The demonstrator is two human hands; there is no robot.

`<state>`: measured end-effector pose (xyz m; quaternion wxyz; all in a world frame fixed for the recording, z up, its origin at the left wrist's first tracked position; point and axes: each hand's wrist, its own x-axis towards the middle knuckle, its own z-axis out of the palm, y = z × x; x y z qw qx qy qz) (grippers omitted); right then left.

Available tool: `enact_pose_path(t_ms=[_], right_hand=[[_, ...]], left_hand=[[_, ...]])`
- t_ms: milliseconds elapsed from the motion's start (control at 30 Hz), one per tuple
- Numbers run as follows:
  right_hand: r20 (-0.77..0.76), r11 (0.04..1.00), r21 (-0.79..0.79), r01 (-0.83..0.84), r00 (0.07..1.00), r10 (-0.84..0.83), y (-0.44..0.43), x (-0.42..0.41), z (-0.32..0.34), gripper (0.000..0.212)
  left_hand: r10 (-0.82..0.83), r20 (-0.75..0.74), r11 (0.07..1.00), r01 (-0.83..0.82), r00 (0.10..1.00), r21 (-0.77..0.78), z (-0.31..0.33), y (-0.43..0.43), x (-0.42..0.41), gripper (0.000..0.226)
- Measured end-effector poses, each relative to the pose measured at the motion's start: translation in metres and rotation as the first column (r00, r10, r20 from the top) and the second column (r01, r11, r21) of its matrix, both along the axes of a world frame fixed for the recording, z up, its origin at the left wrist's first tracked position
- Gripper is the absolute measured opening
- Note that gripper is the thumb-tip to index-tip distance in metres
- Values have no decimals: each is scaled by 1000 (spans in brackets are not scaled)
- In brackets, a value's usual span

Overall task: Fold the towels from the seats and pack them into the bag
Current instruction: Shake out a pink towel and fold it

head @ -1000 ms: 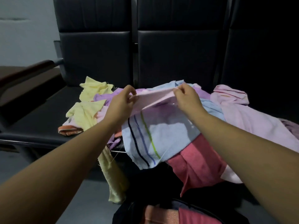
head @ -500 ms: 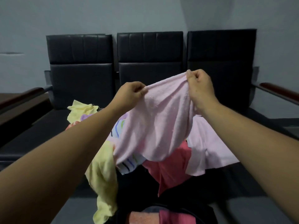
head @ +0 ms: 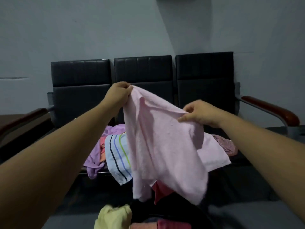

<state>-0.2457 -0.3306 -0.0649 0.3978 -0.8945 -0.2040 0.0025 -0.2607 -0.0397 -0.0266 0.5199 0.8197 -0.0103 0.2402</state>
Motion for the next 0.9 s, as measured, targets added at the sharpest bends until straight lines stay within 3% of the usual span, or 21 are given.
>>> enact_pose_path(t_ms=[100,167,200,267,333,400,500,667,733,833,900], right_hand=[[-39,969,243,37,999,-29,-13,-7,-3,14],[-59,918,396,3,998,22,-9,-16,4,9],[-54,900,436,-16,998,44,-3,-19,10,8],[-20,890,453,-62,997,79,13,-25,23,8],[20,912,395,-108,994,109,31,-33,34,9],[58,950,275,-149,989,139,44,-39,39,12],[40,969,190,-157,988,152,43,-41,37,19],[-291,989,-15,-148,947,138,10,-35,1,23],[-327,982,175,-71,936,127,0,-31,-13,19],[-293,797,602,55,943,156,-2,-26,-15,5],[-229,727,686,35,959,170,7,-28,-8,11]], left_hand=[[86,-96,991,-75,992,110,-10,13,-7,21],[163,-142,951,-118,976,286,-18,14,-17,16],[154,-129,937,-103,980,333,-21,12,-21,13],[-61,-117,965,89,991,245,-24,0,-32,12],[-379,-154,915,395,912,85,-24,-20,-45,34],[-513,-214,836,540,831,96,-24,-37,-49,40],[-456,-243,826,509,856,244,-20,-45,-52,17],[-439,-168,898,438,882,-49,-26,-31,-46,16],[-362,-191,932,351,912,-89,-31,-29,-41,21],[-253,-228,966,231,940,-118,-41,-28,-37,23],[-306,-226,951,284,925,-126,-48,-31,-38,17]])
